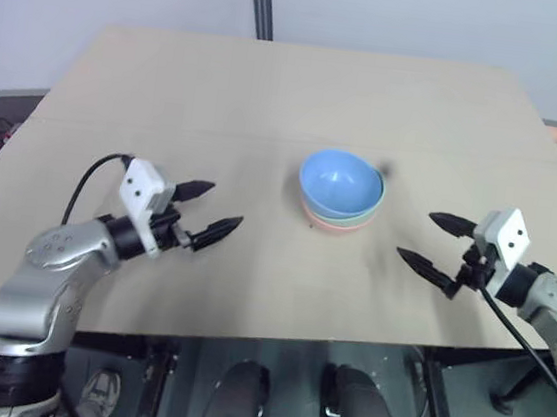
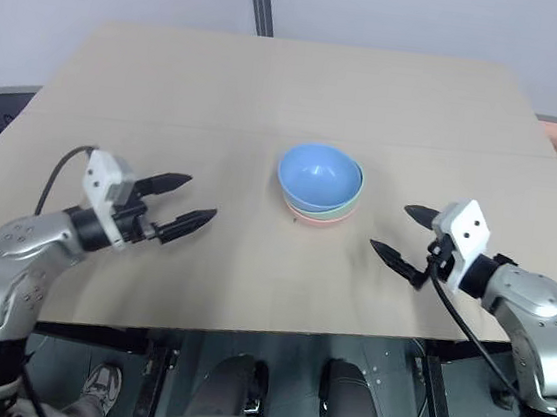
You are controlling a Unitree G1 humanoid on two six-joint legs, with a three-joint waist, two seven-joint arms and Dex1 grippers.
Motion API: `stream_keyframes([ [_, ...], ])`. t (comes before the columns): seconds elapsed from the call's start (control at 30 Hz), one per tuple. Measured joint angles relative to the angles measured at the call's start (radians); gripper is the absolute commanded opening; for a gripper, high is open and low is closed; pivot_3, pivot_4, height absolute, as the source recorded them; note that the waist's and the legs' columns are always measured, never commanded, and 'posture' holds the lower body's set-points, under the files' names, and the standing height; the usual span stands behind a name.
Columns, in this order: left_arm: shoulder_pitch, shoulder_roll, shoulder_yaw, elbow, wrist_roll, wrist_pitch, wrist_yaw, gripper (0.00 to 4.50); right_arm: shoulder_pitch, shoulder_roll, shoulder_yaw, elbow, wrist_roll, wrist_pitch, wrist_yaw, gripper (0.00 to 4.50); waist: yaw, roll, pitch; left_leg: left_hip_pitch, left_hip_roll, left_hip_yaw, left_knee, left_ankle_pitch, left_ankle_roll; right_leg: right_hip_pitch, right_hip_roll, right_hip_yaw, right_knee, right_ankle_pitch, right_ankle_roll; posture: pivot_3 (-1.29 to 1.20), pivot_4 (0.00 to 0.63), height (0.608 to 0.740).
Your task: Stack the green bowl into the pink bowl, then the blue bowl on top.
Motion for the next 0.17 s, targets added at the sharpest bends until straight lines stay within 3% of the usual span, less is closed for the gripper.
stream_keyframes([
  [0.17, 0.12, 0.045, 0.104, -0.04, -0.024, 0.041, 0.013, 4.5, 0.135, -0.086, -0.164, 0.02, 0.035, -0.01, 0.092, 4.48, 0.002, 0.0, 0.0, 0.001, 0.0, 0.0, 0.0, 0.0, 0.0, 0.001, 0.0, 0.0, 0.0, -0.001, 0.001, 0.0, 0.15, 0.74],
])
